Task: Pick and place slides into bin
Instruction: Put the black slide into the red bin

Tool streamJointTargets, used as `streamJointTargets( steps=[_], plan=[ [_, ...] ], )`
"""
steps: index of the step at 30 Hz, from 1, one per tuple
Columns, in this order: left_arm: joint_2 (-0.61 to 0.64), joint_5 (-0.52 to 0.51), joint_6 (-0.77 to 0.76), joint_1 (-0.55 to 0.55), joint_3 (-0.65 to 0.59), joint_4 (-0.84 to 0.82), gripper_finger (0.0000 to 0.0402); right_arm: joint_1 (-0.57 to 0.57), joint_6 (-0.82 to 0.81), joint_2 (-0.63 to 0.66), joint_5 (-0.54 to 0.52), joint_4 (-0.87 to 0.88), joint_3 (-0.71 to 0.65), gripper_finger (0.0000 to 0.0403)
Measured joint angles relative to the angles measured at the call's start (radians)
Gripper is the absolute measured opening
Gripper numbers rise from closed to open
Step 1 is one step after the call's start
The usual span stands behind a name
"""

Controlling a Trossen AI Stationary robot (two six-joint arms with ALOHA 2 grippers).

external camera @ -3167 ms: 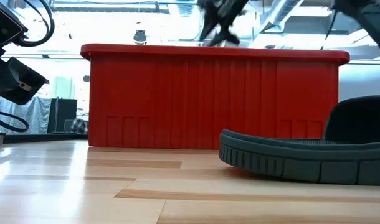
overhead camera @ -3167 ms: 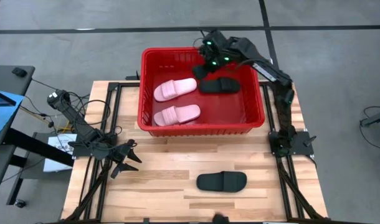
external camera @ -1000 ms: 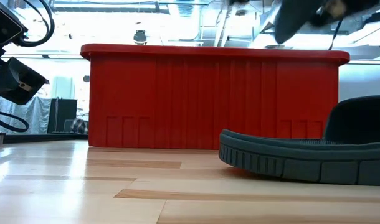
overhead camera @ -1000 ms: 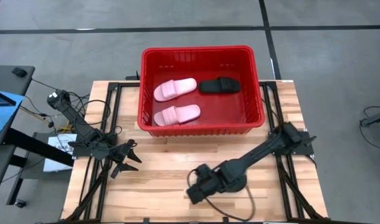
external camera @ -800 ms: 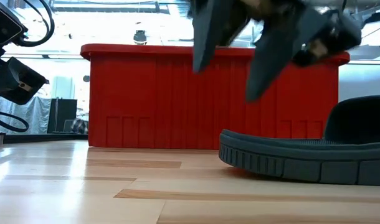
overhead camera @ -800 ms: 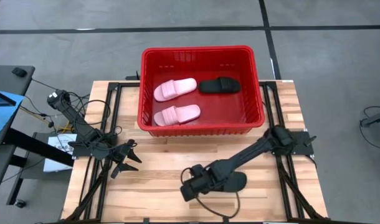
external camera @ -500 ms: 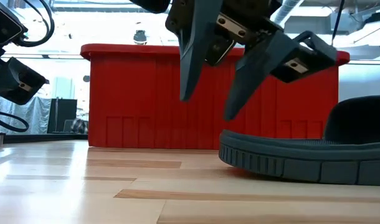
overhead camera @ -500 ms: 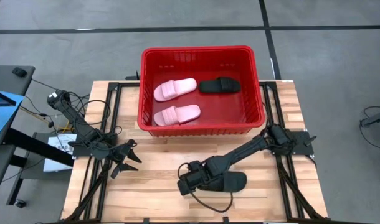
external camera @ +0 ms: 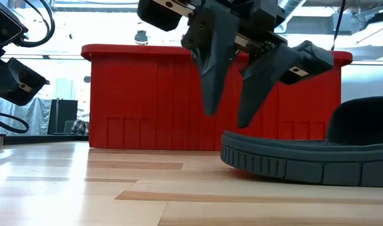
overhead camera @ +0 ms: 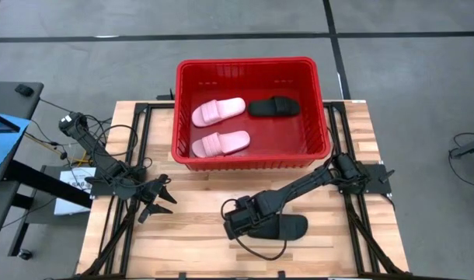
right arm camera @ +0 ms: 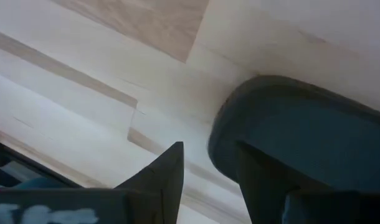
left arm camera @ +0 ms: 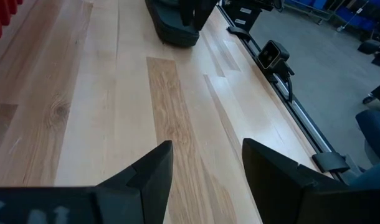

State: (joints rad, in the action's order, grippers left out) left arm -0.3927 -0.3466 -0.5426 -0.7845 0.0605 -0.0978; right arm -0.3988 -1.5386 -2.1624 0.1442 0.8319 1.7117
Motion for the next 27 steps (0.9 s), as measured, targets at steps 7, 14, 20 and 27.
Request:
streamJointTargets(
  steps=[7,14,20,27],
  plan=[
    [0.000,0.000,0.000,0.000,0.000,0.000,0.0183,-0.005,0.029,-0.001,0.014,0.001,0.000,0.0134],
    [0.000,0.000,0.000,0.000,0.000,0.000,0.0183,-0.005,0.054,-0.001,-0.014,0.004,0.000,0.0134],
    [0.000,0.000,0.000,0.000,0.000,0.000,0.0183,-0.007,0.037,-0.003,-0.010,-0.074,-0.070,0.0134],
    [0.000,0.000,0.000,0.000,0.000,0.000,0.0183,-0.018,-0.029,0.008,0.004,-0.188,-0.181,0.0134]
  ],
)
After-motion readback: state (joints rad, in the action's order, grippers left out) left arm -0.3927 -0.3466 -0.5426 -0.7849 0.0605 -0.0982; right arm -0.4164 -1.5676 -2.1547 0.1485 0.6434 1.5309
